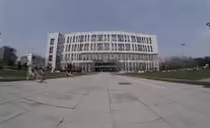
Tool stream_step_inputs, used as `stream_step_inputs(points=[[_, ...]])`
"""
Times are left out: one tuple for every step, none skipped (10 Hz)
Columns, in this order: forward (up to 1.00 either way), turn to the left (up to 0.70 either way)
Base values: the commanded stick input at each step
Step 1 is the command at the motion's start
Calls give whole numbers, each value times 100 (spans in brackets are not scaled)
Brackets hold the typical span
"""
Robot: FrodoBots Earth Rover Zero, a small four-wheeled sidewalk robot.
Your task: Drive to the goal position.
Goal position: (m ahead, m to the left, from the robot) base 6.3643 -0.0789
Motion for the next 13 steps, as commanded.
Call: stream_step_inputs(points=[[85,0],[85,0],[85,0],[85,0],[85,0],[85,0],[85,0],[85,0],[85,0],[85,0],[85,0],[85,0],[85,0]])
